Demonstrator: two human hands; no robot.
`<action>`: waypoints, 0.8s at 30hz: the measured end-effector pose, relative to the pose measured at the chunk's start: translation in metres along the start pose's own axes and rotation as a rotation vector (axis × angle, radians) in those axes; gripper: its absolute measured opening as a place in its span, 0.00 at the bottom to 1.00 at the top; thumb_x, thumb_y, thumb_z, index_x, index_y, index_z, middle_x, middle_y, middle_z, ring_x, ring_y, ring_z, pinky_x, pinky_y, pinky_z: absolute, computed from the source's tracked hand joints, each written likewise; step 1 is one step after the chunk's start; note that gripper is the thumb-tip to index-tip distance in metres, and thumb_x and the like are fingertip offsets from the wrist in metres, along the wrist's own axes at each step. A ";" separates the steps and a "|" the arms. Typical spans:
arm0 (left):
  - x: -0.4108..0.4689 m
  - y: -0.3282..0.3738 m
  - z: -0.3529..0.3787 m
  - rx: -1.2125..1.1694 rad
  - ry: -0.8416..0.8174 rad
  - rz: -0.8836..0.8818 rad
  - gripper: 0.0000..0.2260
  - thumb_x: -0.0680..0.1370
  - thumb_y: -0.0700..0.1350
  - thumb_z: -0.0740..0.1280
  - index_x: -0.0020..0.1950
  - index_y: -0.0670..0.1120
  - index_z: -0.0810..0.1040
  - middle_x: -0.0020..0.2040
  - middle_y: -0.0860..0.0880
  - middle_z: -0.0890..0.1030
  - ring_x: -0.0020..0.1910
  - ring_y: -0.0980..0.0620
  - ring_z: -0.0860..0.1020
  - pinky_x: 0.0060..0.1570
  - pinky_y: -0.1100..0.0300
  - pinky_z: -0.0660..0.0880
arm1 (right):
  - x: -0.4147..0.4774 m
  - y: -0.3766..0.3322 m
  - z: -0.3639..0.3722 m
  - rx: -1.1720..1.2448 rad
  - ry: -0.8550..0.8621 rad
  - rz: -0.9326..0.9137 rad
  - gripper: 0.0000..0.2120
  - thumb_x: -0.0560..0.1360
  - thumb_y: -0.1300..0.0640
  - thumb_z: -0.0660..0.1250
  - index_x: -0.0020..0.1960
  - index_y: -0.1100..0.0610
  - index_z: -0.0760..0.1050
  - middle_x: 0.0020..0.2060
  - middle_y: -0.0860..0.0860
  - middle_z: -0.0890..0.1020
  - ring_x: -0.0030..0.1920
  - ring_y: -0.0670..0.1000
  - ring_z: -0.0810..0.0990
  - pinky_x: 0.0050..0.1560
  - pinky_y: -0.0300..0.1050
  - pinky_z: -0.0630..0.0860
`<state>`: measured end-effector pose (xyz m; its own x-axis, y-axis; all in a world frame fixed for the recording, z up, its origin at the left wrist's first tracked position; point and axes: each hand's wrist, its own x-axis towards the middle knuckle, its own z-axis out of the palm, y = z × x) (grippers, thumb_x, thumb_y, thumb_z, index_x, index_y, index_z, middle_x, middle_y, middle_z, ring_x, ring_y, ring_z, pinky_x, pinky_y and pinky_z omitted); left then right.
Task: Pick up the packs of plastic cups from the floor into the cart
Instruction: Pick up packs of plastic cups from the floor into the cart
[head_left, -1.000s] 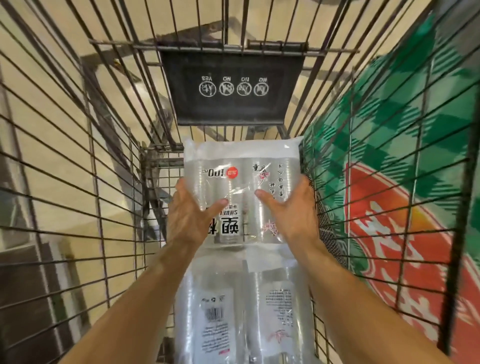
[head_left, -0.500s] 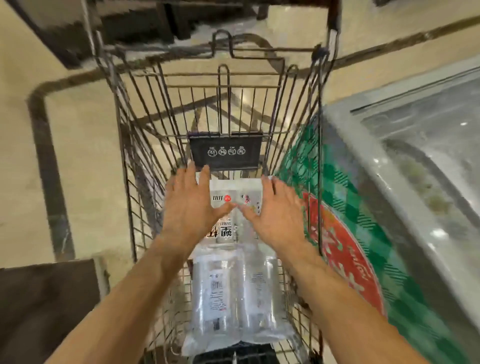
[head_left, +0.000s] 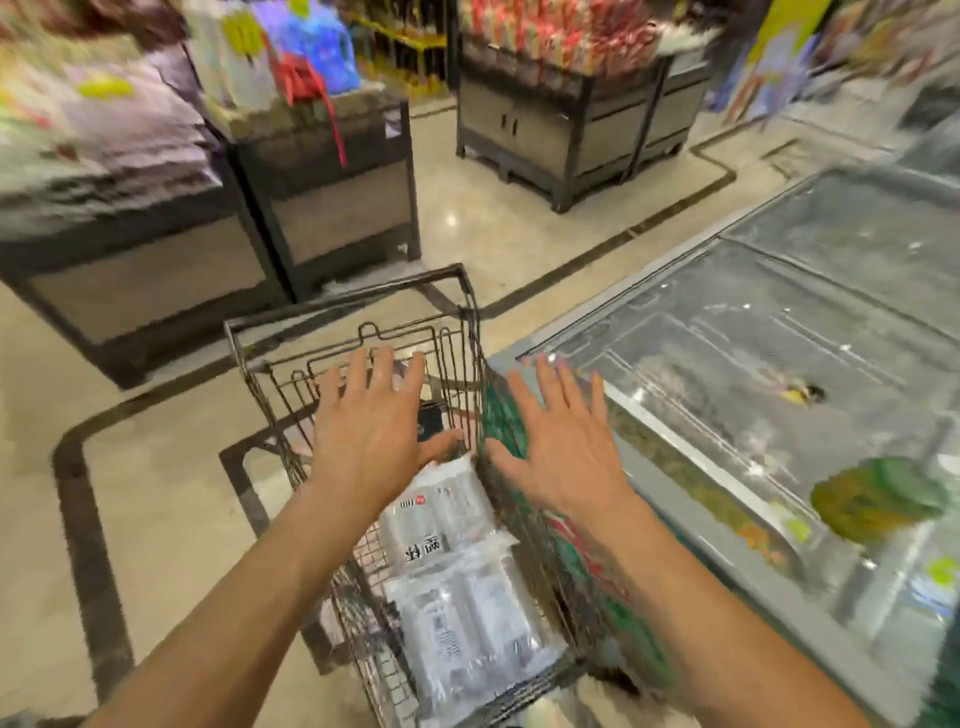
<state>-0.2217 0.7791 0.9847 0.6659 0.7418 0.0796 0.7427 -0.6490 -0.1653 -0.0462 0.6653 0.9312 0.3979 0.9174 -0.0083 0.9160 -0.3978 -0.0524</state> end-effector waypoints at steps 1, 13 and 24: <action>-0.006 0.007 -0.009 -0.005 0.024 0.045 0.46 0.77 0.79 0.52 0.86 0.50 0.59 0.84 0.39 0.64 0.82 0.35 0.63 0.80 0.36 0.62 | -0.017 0.004 -0.012 -0.005 0.011 0.044 0.47 0.75 0.26 0.41 0.88 0.50 0.49 0.87 0.60 0.48 0.87 0.61 0.44 0.83 0.69 0.36; -0.113 0.184 -0.100 -0.082 0.160 0.709 0.44 0.79 0.77 0.50 0.88 0.51 0.57 0.85 0.40 0.63 0.83 0.36 0.63 0.79 0.36 0.63 | -0.288 0.082 -0.087 0.008 0.115 0.699 0.53 0.68 0.24 0.35 0.88 0.47 0.47 0.87 0.58 0.49 0.87 0.59 0.45 0.83 0.69 0.40; -0.324 0.406 -0.159 -0.119 0.297 1.236 0.43 0.79 0.76 0.50 0.86 0.51 0.61 0.83 0.39 0.67 0.81 0.35 0.66 0.77 0.36 0.64 | -0.629 0.136 -0.081 -0.018 0.208 1.279 0.47 0.76 0.25 0.47 0.88 0.48 0.48 0.87 0.60 0.53 0.87 0.60 0.48 0.83 0.68 0.45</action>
<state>-0.1246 0.2489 1.0482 0.8939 -0.4206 0.1552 -0.3887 -0.8996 -0.1990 -0.1683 0.0330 1.0106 0.9850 -0.1307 0.1122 -0.1185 -0.9869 -0.1095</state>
